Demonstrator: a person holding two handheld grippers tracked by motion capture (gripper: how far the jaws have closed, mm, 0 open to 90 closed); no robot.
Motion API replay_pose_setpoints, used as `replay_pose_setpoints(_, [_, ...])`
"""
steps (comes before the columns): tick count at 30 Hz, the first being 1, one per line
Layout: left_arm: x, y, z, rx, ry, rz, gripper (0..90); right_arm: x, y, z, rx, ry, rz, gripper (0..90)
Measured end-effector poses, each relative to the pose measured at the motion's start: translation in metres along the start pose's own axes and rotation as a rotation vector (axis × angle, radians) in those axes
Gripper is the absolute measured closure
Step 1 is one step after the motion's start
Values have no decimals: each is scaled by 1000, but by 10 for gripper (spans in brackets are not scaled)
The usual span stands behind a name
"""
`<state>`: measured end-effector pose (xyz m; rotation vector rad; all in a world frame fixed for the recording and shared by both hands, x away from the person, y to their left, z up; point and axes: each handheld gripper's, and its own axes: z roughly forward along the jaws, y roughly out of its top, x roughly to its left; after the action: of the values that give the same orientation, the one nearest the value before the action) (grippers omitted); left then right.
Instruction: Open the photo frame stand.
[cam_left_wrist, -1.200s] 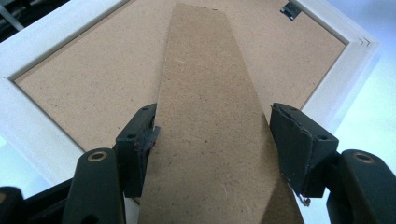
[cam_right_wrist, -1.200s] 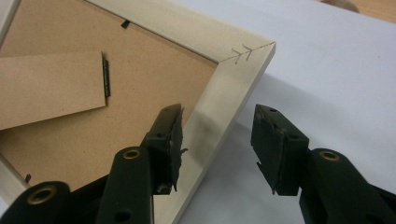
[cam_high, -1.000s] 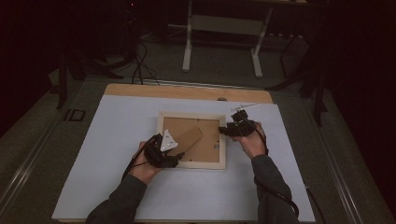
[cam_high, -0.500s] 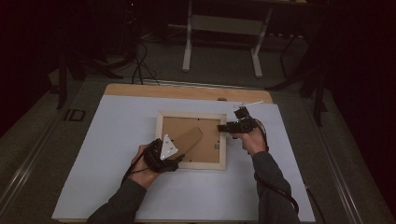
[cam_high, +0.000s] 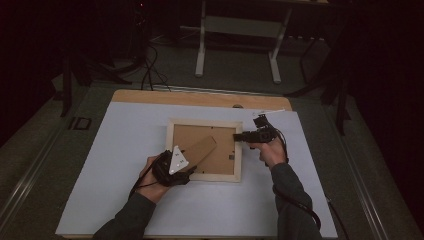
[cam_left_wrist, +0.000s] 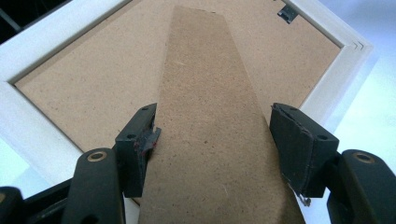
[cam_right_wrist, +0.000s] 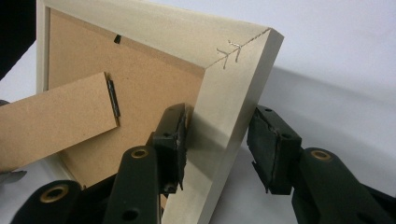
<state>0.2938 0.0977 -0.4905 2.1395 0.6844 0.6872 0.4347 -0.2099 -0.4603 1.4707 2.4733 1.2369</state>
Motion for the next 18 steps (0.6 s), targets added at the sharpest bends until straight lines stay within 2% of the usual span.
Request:
replay_pose_setpoints(3, [5,-1,2,17,-31,-33,373,2,-1,-1,-10,-3,1,573])
replay_pose_setpoints(6, [6,-1,4,51,-50,-29,338,3,0,-1,-18,-6,-1,577])
replay_pose_setpoints(9, [9,0,5,63,-72,-51,310,5,0,-1,-24,-12,-4,580])
replay_pose_setpoints(11, [14,0,4,55,-94,-89,292,6,1,-1,-24,-15,-7,580])
replay_pose_setpoints(13, [21,0,3,37,-148,-155,290,7,1,-1,-26,-19,-12,581])
replay_pose_setpoints(16, [31,-1,1,12,-204,-241,307,8,1,-2,-29,-21,-19,581])
replay_pose_setpoints(18, [36,0,0,13,-207,-273,341,8,1,-2,-30,-23,-19,581])
